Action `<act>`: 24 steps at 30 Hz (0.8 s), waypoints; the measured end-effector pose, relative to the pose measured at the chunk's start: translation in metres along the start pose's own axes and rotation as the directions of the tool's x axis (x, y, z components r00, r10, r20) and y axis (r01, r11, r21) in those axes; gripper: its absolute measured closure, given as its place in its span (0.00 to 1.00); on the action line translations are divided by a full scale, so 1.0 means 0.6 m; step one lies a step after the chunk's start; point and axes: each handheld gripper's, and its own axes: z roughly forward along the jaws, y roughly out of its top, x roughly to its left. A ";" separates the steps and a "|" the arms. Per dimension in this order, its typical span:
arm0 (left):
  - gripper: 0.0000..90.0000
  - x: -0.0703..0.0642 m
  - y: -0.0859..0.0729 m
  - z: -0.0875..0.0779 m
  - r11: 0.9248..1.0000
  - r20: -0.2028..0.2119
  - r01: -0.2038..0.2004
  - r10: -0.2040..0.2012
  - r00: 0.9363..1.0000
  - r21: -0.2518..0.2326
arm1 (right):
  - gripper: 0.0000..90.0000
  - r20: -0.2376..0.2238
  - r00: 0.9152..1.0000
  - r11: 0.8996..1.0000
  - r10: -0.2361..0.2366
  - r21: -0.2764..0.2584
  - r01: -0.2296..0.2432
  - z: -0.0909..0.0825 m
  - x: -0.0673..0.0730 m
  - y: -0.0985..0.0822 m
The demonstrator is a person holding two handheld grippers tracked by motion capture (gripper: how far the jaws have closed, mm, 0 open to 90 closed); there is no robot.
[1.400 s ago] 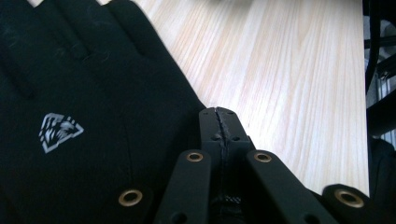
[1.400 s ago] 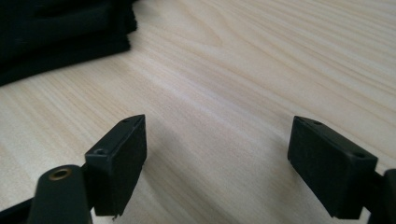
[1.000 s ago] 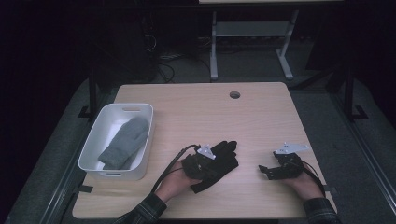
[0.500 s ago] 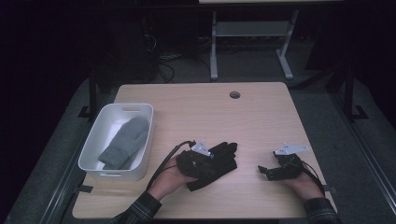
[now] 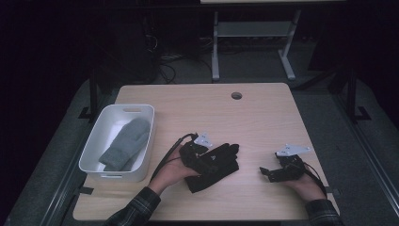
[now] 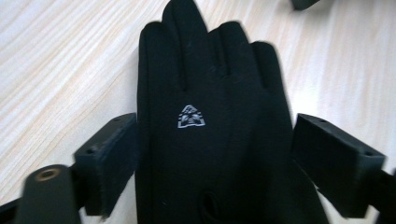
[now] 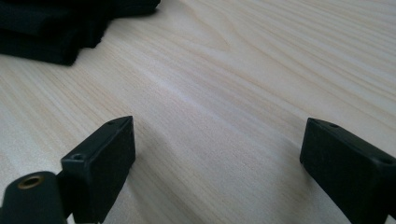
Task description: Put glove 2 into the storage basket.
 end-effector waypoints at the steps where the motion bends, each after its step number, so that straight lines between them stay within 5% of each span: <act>1: 0.15 0.002 -0.002 0.004 1.000 -0.002 0.003 -0.003 1.000 0.006 | 0.11 0.000 1.000 1.000 0.001 0.000 -0.001 0.000 0.000 0.000; 6: 0.15 0.004 -0.010 0.020 0.999 -0.006 -0.006 0.006 1.000 0.047 | 0.11 0.000 1.000 1.000 -0.001 0.000 0.001 0.000 0.000 0.000; 24: 0.17 0.001 -0.017 0.033 0.998 0.021 0.002 -0.003 1.000 0.060 | 0.11 0.000 1.000 1.000 0.000 0.000 0.000 0.000 0.000 0.000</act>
